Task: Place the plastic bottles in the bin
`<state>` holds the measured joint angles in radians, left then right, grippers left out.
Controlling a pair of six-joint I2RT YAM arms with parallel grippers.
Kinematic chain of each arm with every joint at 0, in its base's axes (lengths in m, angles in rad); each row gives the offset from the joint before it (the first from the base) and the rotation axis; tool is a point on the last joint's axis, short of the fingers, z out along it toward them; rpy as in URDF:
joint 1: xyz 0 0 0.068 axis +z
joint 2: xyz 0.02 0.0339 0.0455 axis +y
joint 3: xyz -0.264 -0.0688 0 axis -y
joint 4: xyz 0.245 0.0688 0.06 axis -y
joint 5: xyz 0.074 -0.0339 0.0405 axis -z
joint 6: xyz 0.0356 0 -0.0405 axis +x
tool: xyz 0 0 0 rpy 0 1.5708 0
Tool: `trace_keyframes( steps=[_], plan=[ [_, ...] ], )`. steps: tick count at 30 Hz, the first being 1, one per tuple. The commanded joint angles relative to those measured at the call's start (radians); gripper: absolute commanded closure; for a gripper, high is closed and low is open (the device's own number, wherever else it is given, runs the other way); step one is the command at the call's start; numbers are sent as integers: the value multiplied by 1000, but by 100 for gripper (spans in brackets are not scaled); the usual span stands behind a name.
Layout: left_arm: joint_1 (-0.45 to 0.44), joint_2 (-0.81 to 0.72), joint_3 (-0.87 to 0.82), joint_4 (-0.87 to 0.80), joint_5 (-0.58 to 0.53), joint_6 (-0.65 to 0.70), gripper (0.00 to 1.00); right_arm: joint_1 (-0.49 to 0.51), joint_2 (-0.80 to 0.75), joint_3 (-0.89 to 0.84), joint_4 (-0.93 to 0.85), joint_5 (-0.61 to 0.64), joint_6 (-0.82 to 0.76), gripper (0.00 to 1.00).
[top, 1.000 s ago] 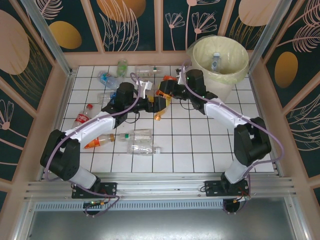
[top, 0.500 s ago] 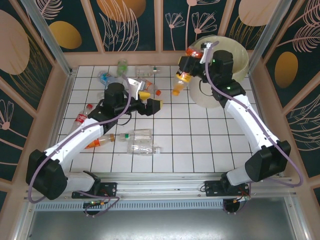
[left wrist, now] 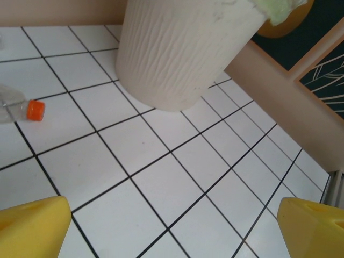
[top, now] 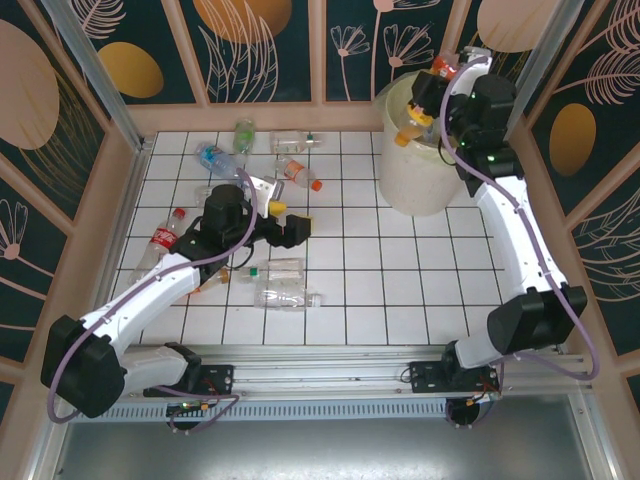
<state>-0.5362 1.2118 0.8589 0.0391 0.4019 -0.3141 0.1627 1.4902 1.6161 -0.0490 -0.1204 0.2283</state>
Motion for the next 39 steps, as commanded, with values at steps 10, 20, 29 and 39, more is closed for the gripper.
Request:
trace_keyframes(
  steps=[10,20,29,39],
  plan=[
    [-3,-32,-17,-63,-73,33,1,-77,194,202,-20,191,-91,51],
    [-4,-19,-8,-147,-174,16,1,-89,448,497,-330,205,-124,49],
    [-4,57,101,-428,-471,-5,1,-91,501,481,-415,201,-96,45],
    [-4,137,151,-664,-495,1,2,-93,444,335,-366,161,-50,37]
  ],
)
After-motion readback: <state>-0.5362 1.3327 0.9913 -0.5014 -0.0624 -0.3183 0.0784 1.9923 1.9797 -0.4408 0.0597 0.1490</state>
